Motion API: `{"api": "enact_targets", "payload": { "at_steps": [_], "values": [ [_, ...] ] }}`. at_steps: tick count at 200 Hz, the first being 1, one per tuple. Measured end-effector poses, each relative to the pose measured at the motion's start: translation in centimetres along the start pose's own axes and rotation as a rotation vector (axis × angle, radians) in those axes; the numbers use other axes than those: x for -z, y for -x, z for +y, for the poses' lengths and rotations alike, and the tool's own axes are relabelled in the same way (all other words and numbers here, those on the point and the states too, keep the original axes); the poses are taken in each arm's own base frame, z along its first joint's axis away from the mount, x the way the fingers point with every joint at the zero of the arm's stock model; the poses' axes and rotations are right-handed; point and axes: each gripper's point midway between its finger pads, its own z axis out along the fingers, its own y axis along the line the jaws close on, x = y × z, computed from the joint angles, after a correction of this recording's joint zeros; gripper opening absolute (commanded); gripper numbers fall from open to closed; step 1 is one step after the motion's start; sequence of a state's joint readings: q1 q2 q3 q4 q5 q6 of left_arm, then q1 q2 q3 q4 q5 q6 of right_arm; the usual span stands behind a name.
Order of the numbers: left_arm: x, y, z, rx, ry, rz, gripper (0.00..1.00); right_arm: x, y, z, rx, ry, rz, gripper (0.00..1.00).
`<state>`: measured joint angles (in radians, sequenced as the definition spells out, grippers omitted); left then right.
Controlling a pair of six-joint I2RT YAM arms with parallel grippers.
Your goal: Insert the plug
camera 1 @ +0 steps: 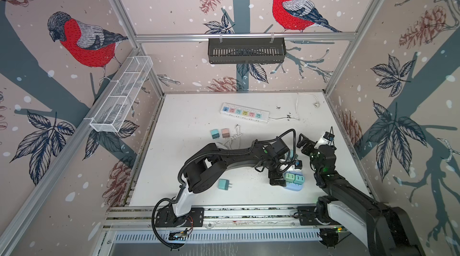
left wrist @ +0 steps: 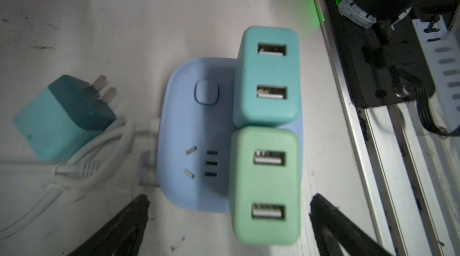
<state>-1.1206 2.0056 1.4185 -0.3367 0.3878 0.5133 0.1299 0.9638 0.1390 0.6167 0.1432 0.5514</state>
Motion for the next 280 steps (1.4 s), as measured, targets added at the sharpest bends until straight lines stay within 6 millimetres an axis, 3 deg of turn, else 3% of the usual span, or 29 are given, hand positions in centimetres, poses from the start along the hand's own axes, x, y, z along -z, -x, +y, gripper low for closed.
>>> {"api": "enact_targets", "payload": {
  "at_steps": [48, 73, 116, 145, 169, 199, 219, 246, 280],
  "values": [
    [8.3, 2.6, -1.0, -0.046, 0.146, -0.197, 0.99, 0.2, 0.0, -0.1, -0.003, 0.001, -0.004, 0.99],
    [11.9, 0.5, -0.3, -0.001, 0.3, -0.256, 0.99, 0.1, -0.4, -0.2, 0.0, -0.002, 0.012, 0.95],
    [18.6, -6.1, 2.8, 0.212, 0.656, -0.421, 0.99, -0.8, -0.4, 0.3, 0.005, -0.009, 0.051, 0.89],
    [24.2, -11.5, 7.5, 0.505, 0.864, -0.585, 0.99, -2.0, 0.1, 1.9, 0.012, 0.021, 0.088, 0.87],
    [28.0, -13.5, 11.9, 0.693, 0.919, -0.682, 0.99, -3.1, -0.1, 5.4, 0.038, 0.09, 0.132, 0.86],
    [29.2, -14.6, 17.2, 0.89, 0.956, -0.701, 0.98, -6.3, -0.3, 9.8, 0.095, 0.135, 0.186, 0.8],
    [30.0, -15.1, 20.7, 0.996, 1.021, -0.684, 0.98, -9.1, -1.0, 11.6, 0.122, 0.136, 0.234, 0.78],
    [30.2, -16.6, 23.9, 1.083, 1.085, -0.643, 0.98, -12.6, -3.0, 14.3, 0.167, 0.166, 0.318, 0.77],
    [31.2, -18.4, 29.3, 1.139, 1.127, -0.615, 0.98, -16.8, -4.5, 16.3, 0.213, 0.161, 0.374, 0.77]
  ]
}}
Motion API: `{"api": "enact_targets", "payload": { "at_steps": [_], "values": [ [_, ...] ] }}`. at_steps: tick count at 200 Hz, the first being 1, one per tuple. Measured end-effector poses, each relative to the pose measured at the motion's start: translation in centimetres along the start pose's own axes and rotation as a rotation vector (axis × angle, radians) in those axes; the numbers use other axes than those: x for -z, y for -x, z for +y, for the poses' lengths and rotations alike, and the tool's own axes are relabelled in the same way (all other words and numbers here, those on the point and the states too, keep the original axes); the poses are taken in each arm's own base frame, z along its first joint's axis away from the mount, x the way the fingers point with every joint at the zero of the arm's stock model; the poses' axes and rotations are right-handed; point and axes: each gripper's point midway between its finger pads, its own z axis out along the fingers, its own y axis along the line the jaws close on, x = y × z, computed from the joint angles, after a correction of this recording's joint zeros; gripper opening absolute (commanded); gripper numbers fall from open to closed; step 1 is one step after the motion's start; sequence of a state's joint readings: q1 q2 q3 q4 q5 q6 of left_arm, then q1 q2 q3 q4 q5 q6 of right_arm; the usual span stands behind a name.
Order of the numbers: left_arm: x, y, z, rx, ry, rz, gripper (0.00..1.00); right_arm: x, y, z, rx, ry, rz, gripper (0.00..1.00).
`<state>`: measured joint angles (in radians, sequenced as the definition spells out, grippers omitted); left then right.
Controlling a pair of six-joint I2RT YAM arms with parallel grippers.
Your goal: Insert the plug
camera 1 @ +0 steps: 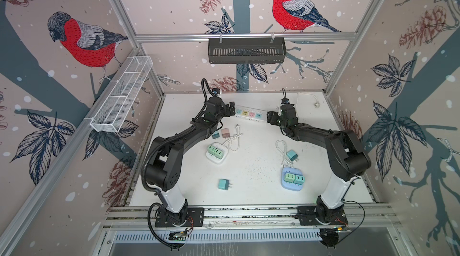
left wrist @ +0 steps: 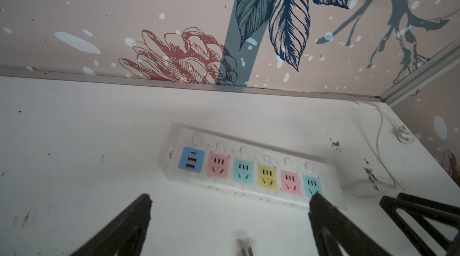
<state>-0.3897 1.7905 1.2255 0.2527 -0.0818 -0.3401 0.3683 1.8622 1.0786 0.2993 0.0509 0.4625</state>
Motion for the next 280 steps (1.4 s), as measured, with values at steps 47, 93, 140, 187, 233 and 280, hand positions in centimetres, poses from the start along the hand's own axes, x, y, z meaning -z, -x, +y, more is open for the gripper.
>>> {"api": "enact_targets", "payload": {
  "at_steps": [47, 93, 140, 187, 233, 280],
  "values": [
    [-8.3, 0.2, 3.4, 0.022, 0.048, 0.097, 0.98, -4.9, 1.1, 1.0, 0.034, -0.017, 0.044, 0.78],
    [-13.6, -2.7, 5.1, 0.014, 0.077, 0.219, 0.98, -6.9, 0.1, 1.3, 0.064, -0.032, 0.093, 0.84],
    [-14.6, -7.0, 4.3, 0.022, -0.014, 0.358, 0.98, -8.1, -1.1, 0.3, 0.081, -0.055, 0.135, 0.85],
    [-14.6, -9.4, 3.1, 0.025, -0.127, 0.418, 0.98, -8.2, -1.8, 0.7, 0.083, -0.04, 0.135, 0.83],
    [-12.1, -10.8, 1.9, 0.018, -0.223, 0.441, 0.98, -6.9, -2.5, 0.6, 0.071, -0.05, 0.112, 0.81],
    [-8.5, -13.2, -0.4, -0.009, -0.282, 0.491, 0.98, -3.1, -4.6, -0.9, 0.071, -0.089, 0.112, 0.81]
  ]
}}
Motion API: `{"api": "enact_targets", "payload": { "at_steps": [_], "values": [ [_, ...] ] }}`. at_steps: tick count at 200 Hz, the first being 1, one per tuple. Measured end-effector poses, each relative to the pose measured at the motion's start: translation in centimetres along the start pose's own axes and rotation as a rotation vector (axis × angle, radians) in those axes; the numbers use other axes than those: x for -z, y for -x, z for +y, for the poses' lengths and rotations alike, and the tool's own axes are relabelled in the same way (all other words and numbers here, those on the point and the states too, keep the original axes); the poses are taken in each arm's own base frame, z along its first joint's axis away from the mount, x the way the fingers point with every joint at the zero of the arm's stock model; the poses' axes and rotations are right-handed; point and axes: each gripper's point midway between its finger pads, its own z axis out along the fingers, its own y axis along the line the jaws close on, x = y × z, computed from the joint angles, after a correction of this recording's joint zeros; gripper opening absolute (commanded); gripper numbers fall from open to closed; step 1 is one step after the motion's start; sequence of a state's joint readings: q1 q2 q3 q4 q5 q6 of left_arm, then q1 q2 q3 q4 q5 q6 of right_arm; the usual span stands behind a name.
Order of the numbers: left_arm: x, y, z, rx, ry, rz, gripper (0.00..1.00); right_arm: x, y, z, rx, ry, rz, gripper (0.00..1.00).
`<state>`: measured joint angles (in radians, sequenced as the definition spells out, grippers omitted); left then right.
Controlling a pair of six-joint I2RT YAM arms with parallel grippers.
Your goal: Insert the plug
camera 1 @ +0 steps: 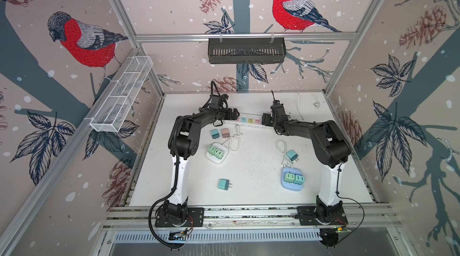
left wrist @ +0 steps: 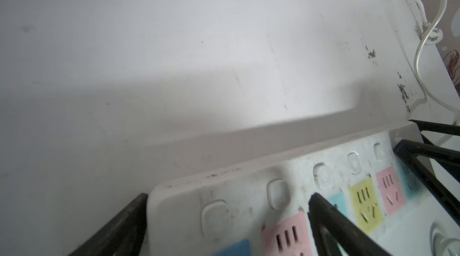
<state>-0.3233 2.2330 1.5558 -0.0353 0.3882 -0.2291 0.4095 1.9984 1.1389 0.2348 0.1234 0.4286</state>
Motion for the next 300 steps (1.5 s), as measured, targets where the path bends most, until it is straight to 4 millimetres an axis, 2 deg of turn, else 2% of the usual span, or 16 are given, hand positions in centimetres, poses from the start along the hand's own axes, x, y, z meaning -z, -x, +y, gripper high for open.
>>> {"api": "enact_targets", "payload": {
  "at_steps": [22, 54, 105, 129, 151, 172, 192, 221, 252, 275, 300],
  "values": [
    [0.4, -1.9, -1.8, -0.024, -0.017, 0.013, 0.98, 1.7, -1.2, -1.2, -0.019, -0.027, -0.009, 0.81],
    [1.2, -4.0, -3.3, -0.036, -0.044, 0.005, 0.98, 3.9, -2.9, -2.3, -0.039, -0.031, -0.018, 0.81],
    [2.3, -6.0, -5.4, -0.048, -0.058, 0.015, 0.98, 5.8, -3.9, -3.2, -0.042, -0.037, -0.036, 0.82],
    [3.6, -5.5, -6.1, -0.049, -0.049, -0.007, 0.98, 6.9, -2.9, -3.2, -0.047, -0.023, -0.066, 0.83],
    [5.2, -4.3, -7.1, -0.06, -0.045, -0.051, 0.98, 8.5, -1.1, -3.2, -0.064, 0.009, -0.113, 0.82],
    [7.6, -2.2, -8.5, -0.083, -0.052, -0.124, 0.98, 11.2, 1.3, -4.2, -0.098, 0.014, -0.195, 0.82],
    [10.1, -0.8, -9.3, -0.114, -0.047, -0.199, 0.98, 13.6, 2.5, -5.3, -0.119, -0.007, -0.253, 0.82],
    [13.0, -1.6, -9.5, -0.167, -0.039, -0.267, 0.98, 16.3, 3.1, -6.4, -0.148, -0.05, -0.29, 0.82],
    [16.8, -3.5, -9.7, -0.238, -0.033, -0.355, 0.98, 18.0, 0.8, -8.0, -0.161, -0.11, -0.25, 0.79],
    [20.1, -3.8, -10.1, -0.302, -0.021, -0.463, 0.98, 18.3, -2.0, -9.0, -0.169, -0.141, -0.177, 0.71],
    [22.1, -3.6, -10.2, -0.342, 0.01, -0.534, 0.99, 18.7, -4.7, -9.8, -0.184, -0.17, -0.106, 0.68]
  ]
}}
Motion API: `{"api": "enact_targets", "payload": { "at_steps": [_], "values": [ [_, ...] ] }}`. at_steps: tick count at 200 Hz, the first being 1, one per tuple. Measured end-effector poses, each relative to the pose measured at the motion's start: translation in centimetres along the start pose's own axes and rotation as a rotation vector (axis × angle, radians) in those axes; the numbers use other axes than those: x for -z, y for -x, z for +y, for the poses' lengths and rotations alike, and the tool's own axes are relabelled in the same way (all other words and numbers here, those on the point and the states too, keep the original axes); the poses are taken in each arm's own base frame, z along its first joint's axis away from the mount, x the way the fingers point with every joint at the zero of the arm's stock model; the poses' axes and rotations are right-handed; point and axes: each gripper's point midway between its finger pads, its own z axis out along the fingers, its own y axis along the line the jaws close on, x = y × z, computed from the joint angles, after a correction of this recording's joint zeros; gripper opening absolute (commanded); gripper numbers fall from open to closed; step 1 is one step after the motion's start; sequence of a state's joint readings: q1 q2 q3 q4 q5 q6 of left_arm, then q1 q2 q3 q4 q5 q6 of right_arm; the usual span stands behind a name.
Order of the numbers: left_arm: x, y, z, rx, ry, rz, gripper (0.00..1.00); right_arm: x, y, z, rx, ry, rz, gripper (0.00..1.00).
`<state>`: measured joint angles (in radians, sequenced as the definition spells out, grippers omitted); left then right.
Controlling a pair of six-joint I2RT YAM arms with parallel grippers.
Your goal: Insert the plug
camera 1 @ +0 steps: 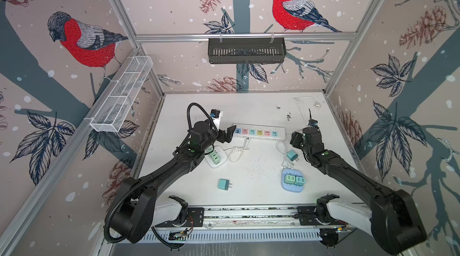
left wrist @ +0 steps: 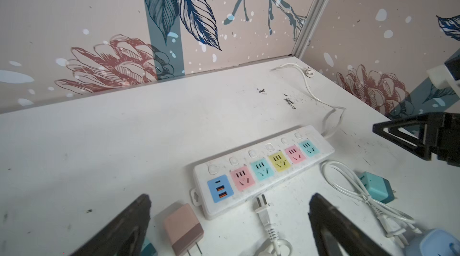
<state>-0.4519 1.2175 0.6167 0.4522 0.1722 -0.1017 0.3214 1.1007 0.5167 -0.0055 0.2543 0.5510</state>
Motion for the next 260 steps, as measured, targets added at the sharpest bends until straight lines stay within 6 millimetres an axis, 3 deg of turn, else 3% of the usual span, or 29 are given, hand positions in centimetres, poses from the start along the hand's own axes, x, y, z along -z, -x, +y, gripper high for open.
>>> {"api": "enact_targets", "payload": {
  "at_steps": [30, 87, 151, 260],
  "values": [
    [1.3, 2.1, -0.1, -0.035, 0.013, -0.065, 0.98, 1.1, -2.9, -1.5, -0.005, -0.024, 0.057, 0.67],
    [3.2, 4.3, -0.6, -0.079, 0.016, -0.133, 0.98, 3.4, -5.1, -1.6, -0.054, 0.001, 0.077, 0.66],
    [3.1, 4.0, -0.7, -0.096, 0.007, -0.123, 0.98, 3.7, -8.9, -2.1, -0.048, -0.052, 0.154, 0.65],
    [2.7, 3.7, -1.5, -0.125, -0.04, -0.105, 0.98, 1.6, -10.6, -2.6, -0.005, -0.183, 0.258, 0.71]
  ]
}}
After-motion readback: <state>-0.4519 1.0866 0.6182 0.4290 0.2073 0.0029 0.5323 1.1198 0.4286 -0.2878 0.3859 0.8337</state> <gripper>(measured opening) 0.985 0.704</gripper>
